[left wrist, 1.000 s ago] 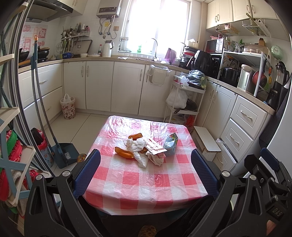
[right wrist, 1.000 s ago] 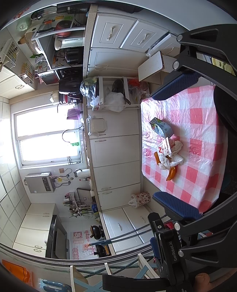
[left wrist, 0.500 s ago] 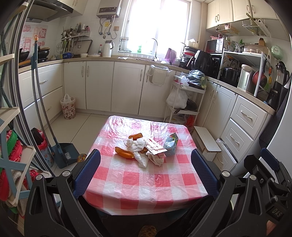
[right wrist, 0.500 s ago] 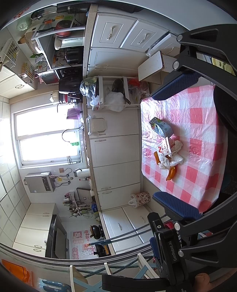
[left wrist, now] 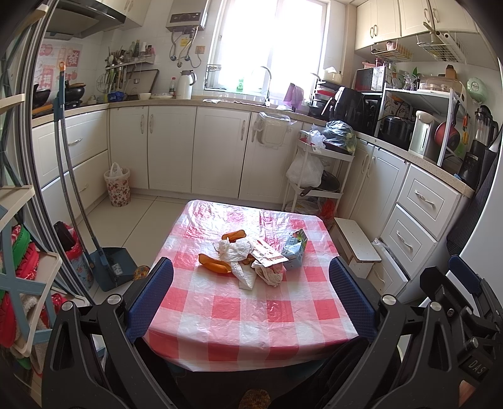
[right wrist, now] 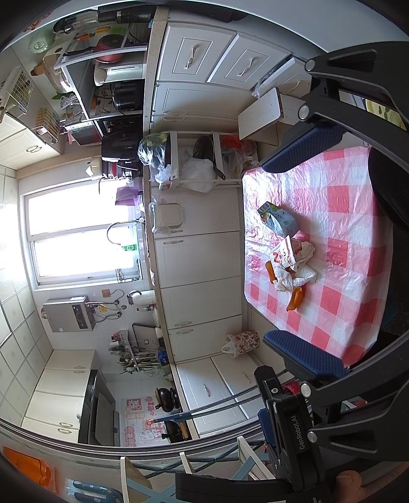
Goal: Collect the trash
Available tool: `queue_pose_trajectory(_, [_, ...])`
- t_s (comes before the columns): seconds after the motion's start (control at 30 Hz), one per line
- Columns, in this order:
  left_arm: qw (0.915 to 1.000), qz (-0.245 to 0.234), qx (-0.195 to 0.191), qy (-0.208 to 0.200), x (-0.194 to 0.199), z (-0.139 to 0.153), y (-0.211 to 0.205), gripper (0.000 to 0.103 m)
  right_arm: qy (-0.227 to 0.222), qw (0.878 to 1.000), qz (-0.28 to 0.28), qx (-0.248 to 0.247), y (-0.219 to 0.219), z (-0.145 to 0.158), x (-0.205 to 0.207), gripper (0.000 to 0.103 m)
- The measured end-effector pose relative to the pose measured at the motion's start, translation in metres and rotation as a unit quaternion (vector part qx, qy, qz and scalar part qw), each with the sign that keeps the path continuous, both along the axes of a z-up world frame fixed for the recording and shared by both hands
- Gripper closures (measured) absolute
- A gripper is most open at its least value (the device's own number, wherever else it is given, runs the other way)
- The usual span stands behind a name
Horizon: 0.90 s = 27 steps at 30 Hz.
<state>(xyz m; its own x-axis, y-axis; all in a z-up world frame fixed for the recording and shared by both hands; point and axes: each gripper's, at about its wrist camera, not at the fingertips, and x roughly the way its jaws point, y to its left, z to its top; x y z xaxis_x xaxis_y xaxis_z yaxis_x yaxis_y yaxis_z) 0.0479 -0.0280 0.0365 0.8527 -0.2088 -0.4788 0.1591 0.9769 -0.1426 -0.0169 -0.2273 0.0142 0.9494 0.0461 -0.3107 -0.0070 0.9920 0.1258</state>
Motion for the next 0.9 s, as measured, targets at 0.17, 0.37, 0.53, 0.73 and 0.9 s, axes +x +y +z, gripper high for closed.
queue_pose_trajectory(0.17, [1.0000, 0.000, 0.000, 0.000, 0.0000, -0.0002, -0.0001, 0.007, 0.000, 1.000, 0.000, 0.000, -0.0011, -0.0001, -0.0005, 0.007])
queue_pose_trajectory(0.37, [1.0000, -0.001, 0.000, -0.002, -0.0001, 0.0017, -0.0010, 0.007, 0.000, 1.000, 0.000, 0.000, -0.0014, -0.0002, -0.0007, 0.007])
queue_pose_trajectory(0.53, [1.0000, -0.003, -0.001, -0.004, 0.0000, 0.0035, -0.0069, 0.007, -0.001, 1.000, 0.000, 0.000, 0.0004, 0.0002, -0.0001, 0.007])
queue_pose_trajectory(0.73, [1.0000, -0.003, -0.001, -0.005, -0.0005, 0.0032, -0.0064, 0.007, 0.000, 1.000, 0.000, 0.000, -0.0020, -0.0003, -0.0009, 0.007])
queue_pose_trajectory(0.9, [1.0000, -0.003, -0.001, -0.005, -0.0001, 0.0038, -0.0072, 0.007, -0.001, 1.000, 0.001, 0.000, -0.0014, -0.0001, -0.0009, 0.007])
